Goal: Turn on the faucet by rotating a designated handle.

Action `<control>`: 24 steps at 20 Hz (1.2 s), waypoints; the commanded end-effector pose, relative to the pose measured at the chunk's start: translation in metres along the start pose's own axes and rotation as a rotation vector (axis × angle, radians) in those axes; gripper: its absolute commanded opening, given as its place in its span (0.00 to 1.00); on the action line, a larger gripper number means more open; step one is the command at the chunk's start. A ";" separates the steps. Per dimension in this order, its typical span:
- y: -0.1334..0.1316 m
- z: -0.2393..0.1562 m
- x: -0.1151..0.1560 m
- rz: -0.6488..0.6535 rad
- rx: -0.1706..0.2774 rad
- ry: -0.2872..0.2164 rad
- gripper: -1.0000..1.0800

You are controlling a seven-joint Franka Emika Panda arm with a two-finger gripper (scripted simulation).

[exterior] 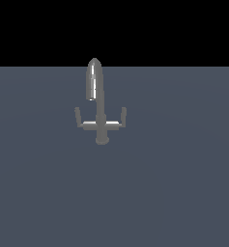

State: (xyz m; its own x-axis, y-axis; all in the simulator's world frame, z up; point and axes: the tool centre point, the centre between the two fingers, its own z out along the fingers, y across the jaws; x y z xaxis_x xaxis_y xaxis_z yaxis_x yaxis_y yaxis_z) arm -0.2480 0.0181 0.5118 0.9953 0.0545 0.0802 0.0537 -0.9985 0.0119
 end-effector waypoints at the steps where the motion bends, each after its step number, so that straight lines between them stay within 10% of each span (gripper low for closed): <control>1: 0.000 0.000 0.000 0.000 0.000 0.000 0.00; 24: 0.023 0.006 0.013 -0.074 -0.072 -0.037 0.00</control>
State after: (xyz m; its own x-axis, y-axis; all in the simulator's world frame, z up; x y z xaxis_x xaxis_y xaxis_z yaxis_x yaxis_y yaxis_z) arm -0.2359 -0.0043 0.5086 0.9931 0.1042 0.0534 0.1000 -0.9922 0.0749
